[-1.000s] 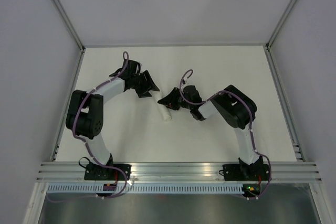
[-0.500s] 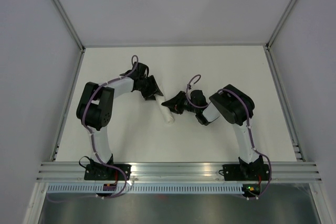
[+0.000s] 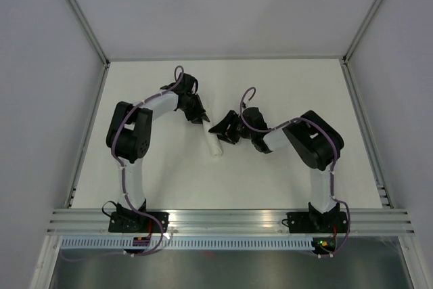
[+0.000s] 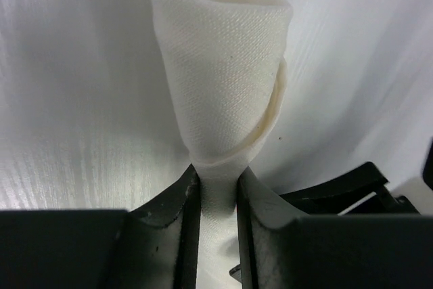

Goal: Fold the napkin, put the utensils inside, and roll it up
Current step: Roll the napkin at the center of the board.

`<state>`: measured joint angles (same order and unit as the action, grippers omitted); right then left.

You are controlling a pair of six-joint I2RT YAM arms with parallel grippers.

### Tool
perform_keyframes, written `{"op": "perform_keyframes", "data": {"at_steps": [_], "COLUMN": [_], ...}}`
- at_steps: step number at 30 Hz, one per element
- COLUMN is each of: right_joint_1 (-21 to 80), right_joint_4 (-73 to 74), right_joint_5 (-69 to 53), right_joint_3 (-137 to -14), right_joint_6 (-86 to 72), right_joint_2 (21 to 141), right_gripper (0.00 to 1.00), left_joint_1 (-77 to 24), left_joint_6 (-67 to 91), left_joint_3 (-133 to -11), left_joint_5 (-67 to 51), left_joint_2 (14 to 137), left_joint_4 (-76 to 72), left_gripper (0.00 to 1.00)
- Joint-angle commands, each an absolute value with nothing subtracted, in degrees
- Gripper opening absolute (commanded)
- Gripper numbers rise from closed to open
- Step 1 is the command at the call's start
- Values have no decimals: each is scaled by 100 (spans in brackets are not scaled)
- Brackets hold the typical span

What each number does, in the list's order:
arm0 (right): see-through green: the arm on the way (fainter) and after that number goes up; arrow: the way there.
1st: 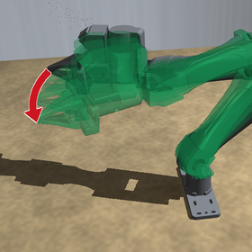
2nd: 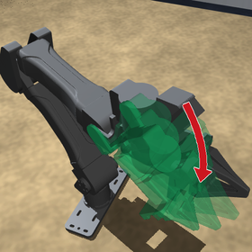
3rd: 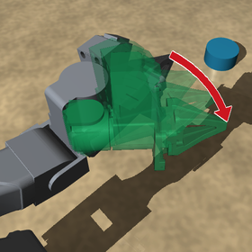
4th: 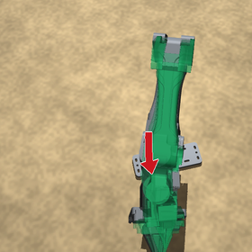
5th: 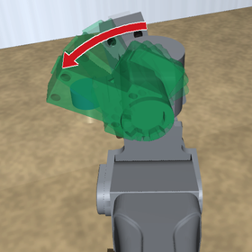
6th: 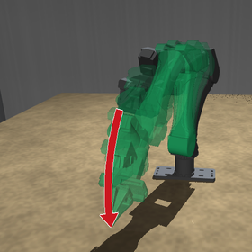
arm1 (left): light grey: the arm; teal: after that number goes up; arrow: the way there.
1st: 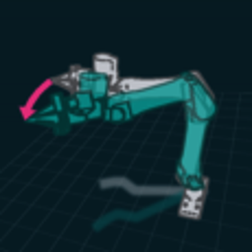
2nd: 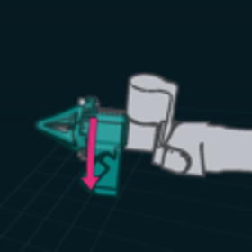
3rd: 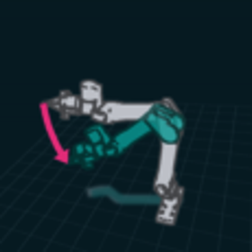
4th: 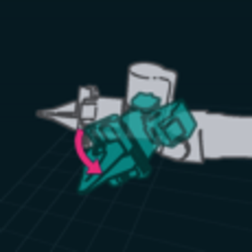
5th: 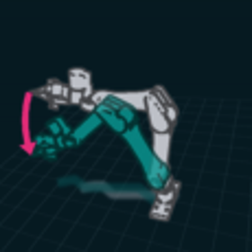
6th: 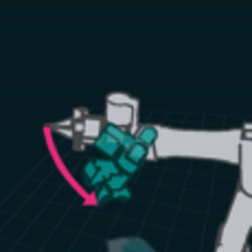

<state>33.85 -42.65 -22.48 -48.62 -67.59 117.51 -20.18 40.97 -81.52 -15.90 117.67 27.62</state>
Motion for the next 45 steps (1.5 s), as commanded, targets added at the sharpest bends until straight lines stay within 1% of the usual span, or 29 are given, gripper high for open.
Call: {"op": "perform_keyframes", "data": {"at_steps": [1,3,7,11,18,21,26,33,40,45], "right_joint_1": [3349,3366,3568,4085,4438,4517,4754,5054,5168,5247], "right_joint_4": [-1514,-1047,-362,156,220,202,229,360,1001,1195], "right_joint_5": [-986,-739,-37,771,1265,1573,1573,1406,1828,2083], "right_joint_3": [-4965,-5132,-5589,-6046,-6284,-6249,-6459,-7039,-7716,-7875], "right_joint_6": [-5170,-4721,-3939,-3481,-3393,-3384,-3340,-3401,-3375,-3340], "right_joint_2": [11445,11075,10679,10530,10477,10266,10143,10608,11275,11470], "right_gripper": [63,64,62,63,64,65,65,67,67,67], "left_joint_1": [-2039,-2074,-2162,-2241,-2276,-2285,-2311,-2373,-2443,-2452], "left_joint_6": [3867,3806,3569,3445,3340,3287,3296,3243,3226,3217], "left_joint_3": [-8516,-8709,-9175,-9649,-10002,-10107,-10239,-10424,-10652,-10740], "left_joint_5": [-1187,-1151,-1125,-950,-642,-536,-404,-352,-316,-272], "left_joint_2": [11935,11970,12225,12410,12586,12621,12665,12788,12920,12955], "left_joint_4": [3189,3304,3690,4200,4693,4833,4992,5141,5273,5335], "left_gripper": [6,2,2,2,2,2,2,2,2,2]}}
